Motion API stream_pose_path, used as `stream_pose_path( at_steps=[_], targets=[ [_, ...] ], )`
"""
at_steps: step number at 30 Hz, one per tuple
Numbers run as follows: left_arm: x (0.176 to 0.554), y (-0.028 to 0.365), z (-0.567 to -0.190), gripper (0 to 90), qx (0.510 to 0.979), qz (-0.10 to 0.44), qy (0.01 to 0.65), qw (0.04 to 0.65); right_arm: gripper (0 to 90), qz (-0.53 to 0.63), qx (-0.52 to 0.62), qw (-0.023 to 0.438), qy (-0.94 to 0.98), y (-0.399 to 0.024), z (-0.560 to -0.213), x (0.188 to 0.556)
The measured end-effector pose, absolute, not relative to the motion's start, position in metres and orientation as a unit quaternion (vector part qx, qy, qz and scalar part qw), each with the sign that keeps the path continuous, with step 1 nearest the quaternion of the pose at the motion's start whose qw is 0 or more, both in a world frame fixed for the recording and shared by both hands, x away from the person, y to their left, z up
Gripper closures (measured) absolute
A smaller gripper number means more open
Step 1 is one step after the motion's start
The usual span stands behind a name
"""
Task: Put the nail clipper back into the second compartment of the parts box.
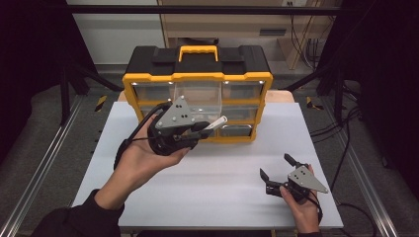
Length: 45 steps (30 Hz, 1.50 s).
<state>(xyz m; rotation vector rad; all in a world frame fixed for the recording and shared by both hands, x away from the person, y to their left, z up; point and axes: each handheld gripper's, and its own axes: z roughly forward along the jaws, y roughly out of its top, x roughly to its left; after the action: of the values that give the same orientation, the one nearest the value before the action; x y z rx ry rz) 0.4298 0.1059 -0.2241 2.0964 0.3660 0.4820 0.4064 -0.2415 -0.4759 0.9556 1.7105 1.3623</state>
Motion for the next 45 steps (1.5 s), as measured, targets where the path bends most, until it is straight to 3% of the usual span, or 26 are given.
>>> stream_pose_path(
  at_steps=[21,45],
  targets=[
    [0.454,0.116,-0.189,77.4,0.827,0.214,0.179,0.489,3.7,0.526,0.366,0.372,0.671,-0.24,-0.476,0.407],
    [0.481,0.124,-0.183,77.4,0.805,0.259,0.209,0.491,3.8,0.529,0.365,0.371,0.67,-0.24,-0.475,0.406]
  ],
)
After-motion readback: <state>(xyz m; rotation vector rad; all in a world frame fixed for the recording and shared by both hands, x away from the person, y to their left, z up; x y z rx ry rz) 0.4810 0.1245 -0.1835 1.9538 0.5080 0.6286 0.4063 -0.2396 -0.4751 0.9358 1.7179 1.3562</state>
